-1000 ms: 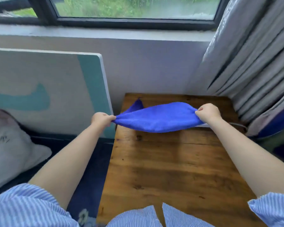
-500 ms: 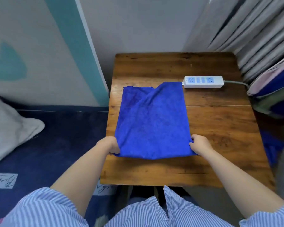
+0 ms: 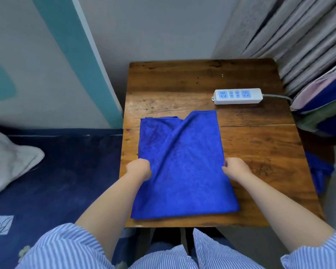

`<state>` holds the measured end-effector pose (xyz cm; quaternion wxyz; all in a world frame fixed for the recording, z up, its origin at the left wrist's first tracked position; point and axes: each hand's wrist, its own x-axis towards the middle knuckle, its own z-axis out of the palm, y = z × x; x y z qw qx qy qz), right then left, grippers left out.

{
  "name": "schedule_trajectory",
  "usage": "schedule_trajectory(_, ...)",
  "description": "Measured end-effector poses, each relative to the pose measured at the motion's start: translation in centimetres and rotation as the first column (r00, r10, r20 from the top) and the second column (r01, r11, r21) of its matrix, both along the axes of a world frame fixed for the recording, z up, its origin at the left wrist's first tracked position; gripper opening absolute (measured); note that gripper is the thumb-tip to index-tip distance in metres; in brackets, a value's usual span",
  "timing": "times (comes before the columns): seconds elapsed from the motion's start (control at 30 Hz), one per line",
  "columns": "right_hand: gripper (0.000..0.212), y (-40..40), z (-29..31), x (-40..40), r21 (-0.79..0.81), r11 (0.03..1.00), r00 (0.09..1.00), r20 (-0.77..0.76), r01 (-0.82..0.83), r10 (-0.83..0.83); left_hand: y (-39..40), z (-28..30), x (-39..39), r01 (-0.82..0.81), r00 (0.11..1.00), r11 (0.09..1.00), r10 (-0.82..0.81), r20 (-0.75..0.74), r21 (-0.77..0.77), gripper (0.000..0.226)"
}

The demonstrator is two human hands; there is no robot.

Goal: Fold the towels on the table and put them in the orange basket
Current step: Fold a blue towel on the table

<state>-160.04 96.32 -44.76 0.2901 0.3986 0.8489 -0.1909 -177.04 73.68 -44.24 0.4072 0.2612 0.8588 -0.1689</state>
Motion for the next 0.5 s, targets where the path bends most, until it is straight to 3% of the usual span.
schedule_trajectory(0.1,0.021,0.9,0.4,-4.1,0.029,0.994,0.986,-0.128,-0.107,0.109,3.6,0.1,-1.7,-0.014,1.0,1.0,0.014,0.019,0.023,0.03)
schedule_trajectory(0.2,0.023,2.1,0.3,-8.0,0.045,0.983,0.962,-0.204,-0.176,0.181,6.4,-0.3,-3.7,-0.036,0.999,0.998,0.037,-0.02,0.059,0.024)
schedule_trajectory(0.3,0.024,3.6,-0.3,-11.0,0.055,0.976,0.946,-0.24,-0.209,0.216,8.6,-0.6,-5.5,-0.04,0.994,0.992,0.051,-0.093,0.119,0.016)
schedule_trajectory(0.5,0.034,6.7,-2.4,-14.1,0.065,0.981,0.953,-0.231,-0.183,0.193,10.3,-1.9,-8.6,-0.094,0.977,0.97,0.133,-0.165,0.225,0.028)
